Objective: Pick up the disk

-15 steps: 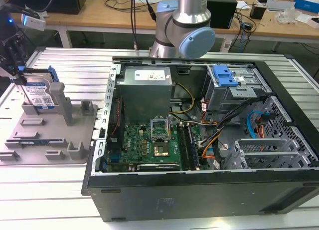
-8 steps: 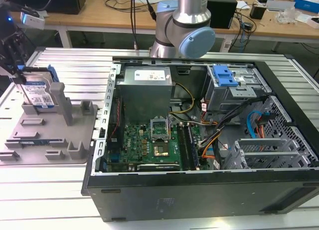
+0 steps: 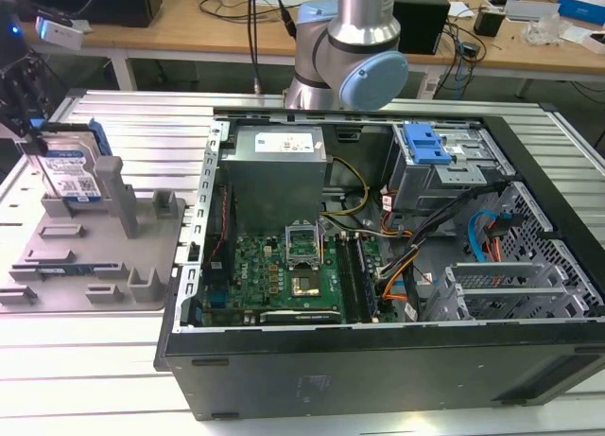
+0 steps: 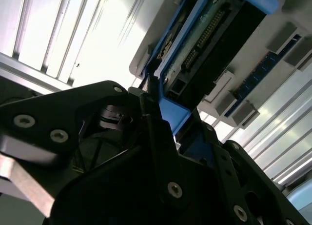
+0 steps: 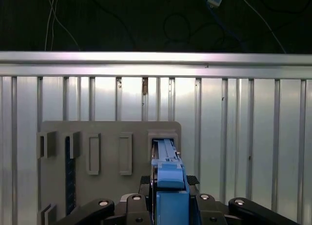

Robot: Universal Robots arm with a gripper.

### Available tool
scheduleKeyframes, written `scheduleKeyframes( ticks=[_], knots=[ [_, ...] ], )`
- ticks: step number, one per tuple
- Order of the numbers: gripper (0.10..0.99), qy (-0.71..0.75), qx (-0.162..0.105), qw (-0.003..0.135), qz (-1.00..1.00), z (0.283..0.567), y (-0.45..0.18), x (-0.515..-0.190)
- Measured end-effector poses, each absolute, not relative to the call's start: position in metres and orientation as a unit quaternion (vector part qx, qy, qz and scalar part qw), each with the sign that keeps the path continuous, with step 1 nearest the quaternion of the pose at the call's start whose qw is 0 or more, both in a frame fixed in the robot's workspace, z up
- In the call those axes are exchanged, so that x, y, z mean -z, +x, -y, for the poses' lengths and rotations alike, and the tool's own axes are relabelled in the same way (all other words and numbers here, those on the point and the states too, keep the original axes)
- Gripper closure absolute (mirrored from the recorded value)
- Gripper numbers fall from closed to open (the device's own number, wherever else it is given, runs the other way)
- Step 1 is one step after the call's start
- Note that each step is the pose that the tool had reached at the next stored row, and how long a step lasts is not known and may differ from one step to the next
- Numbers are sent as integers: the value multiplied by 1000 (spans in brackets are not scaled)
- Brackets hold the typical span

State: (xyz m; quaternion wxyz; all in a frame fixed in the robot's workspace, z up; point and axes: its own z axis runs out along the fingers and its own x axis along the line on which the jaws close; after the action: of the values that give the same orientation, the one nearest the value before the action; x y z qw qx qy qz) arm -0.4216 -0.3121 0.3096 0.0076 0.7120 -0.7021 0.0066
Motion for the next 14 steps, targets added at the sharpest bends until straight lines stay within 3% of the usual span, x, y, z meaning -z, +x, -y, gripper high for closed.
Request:
scheduleKeyframes(
  ticks=[8,14],
  knots=[
    [718,712,-7,8,702,312,-422,-327],
    [718,712,-7,8,702,312,-422,-364]
  ],
)
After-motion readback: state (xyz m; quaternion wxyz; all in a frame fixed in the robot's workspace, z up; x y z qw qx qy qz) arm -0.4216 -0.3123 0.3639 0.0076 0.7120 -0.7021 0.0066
